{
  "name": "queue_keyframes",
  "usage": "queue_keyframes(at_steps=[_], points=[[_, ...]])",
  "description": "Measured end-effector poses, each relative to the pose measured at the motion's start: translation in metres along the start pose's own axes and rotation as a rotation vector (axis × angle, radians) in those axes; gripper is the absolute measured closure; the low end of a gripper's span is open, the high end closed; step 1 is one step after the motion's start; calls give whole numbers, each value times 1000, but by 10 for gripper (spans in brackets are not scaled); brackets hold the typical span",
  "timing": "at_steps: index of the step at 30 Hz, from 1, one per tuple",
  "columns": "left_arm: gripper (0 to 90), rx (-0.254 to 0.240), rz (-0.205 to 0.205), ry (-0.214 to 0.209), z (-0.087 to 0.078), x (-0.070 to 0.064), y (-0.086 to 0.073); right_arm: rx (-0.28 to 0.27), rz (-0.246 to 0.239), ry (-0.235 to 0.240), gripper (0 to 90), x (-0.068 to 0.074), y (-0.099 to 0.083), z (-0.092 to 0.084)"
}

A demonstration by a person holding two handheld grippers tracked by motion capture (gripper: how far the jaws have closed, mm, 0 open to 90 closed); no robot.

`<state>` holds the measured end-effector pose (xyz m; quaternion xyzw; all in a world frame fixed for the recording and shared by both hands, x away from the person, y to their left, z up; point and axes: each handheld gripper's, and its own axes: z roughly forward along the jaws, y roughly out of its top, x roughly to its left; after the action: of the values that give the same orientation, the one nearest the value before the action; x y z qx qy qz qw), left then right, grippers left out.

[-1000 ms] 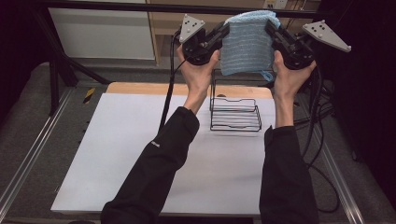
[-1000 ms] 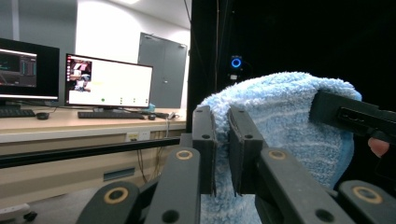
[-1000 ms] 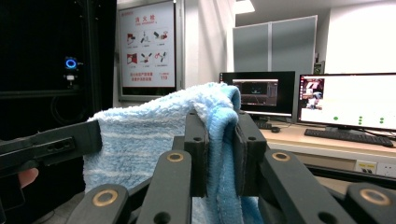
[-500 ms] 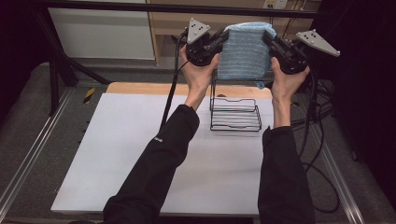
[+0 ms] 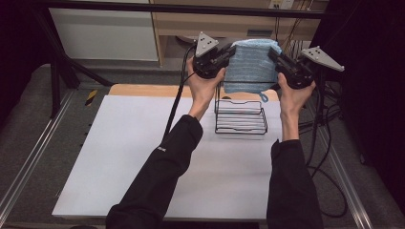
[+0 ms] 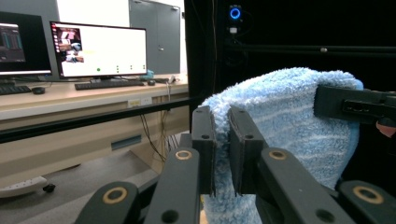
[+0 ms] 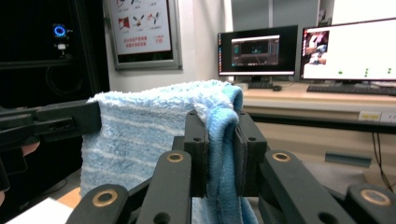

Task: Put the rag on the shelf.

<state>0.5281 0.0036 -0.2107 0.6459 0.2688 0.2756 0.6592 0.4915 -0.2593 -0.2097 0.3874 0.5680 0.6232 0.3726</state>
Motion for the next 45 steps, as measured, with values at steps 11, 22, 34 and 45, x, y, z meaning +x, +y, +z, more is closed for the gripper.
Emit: queue_keyframes(at_steps=[11, 22, 34, 45], points=[[814, 40, 7, -27, -6, -8, -10, 28, 20, 10, 783, -3, -17, -12], [812, 71, 18, -76, -17, -10, -15, 53, 6, 28, 779, 1, -19, -21], [814, 110, 84, -151, -30, -15, -15, 67, -8, 69, 760, -1, -23, -35], [818, 149, 131, -149, -32, -22, -20, 89, -19, 69, 736, -2, -30, -40]])
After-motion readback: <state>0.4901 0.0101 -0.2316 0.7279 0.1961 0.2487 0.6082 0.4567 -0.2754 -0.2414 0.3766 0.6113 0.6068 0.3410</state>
